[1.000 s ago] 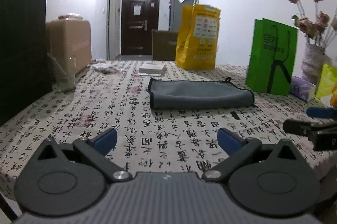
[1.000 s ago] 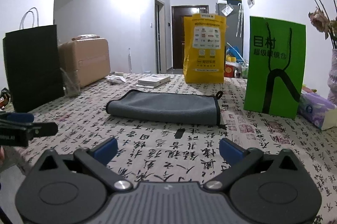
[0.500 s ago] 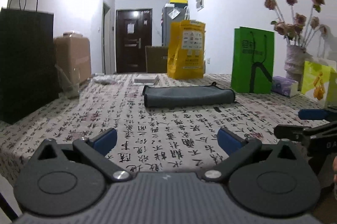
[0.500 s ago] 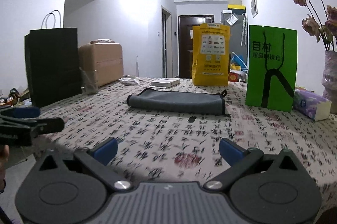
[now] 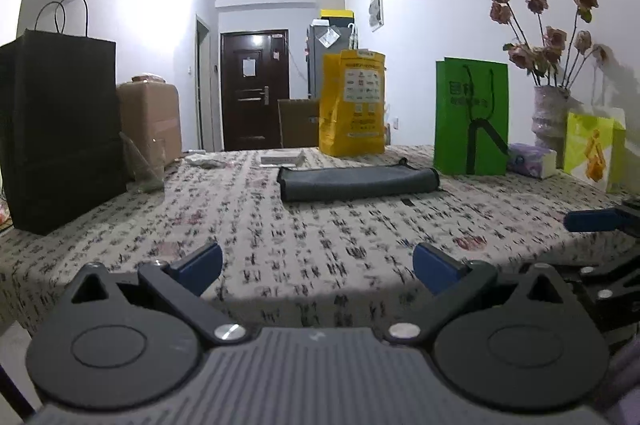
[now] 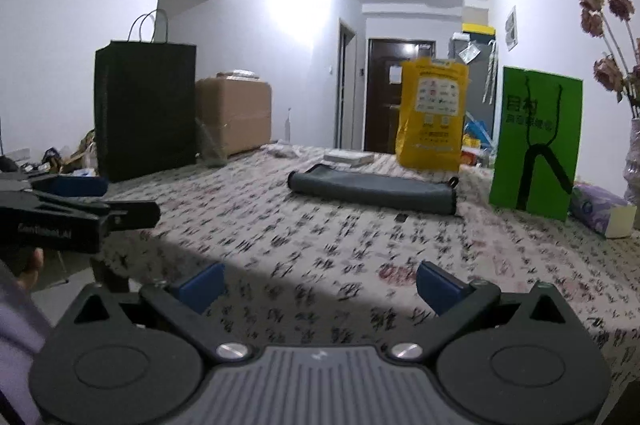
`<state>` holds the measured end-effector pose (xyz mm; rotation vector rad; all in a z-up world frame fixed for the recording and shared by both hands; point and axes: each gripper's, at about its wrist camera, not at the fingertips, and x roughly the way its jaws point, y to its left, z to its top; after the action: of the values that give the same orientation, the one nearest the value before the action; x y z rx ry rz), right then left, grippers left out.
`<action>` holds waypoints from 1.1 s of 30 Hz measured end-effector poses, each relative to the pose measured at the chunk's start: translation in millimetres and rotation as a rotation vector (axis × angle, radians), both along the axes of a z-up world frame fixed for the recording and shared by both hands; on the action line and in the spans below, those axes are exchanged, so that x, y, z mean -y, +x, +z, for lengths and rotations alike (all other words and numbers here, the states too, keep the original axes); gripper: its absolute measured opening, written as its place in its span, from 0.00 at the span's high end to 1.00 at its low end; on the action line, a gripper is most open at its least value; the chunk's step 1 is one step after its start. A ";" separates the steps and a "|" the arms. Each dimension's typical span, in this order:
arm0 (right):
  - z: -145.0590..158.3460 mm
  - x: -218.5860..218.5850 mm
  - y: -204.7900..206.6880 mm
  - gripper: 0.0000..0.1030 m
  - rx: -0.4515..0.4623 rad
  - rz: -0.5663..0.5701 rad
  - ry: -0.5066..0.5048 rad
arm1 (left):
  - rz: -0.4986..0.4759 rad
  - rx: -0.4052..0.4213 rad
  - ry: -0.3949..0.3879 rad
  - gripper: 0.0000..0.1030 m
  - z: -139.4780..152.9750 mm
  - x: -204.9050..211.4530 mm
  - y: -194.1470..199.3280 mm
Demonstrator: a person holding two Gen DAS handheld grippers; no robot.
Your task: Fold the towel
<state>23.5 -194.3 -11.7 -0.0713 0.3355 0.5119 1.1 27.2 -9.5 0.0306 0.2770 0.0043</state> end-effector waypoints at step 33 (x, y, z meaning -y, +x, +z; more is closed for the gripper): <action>-2.4 11.7 -9.1 0.00 -0.023 -0.053 0.041 | -0.006 0.016 -0.017 0.00 0.0 4.2 -9.1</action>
<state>14.4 -206.0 -14.1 -0.0166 0.3480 0.4669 -8.0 23.0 -9.6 0.0143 0.2607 -0.0041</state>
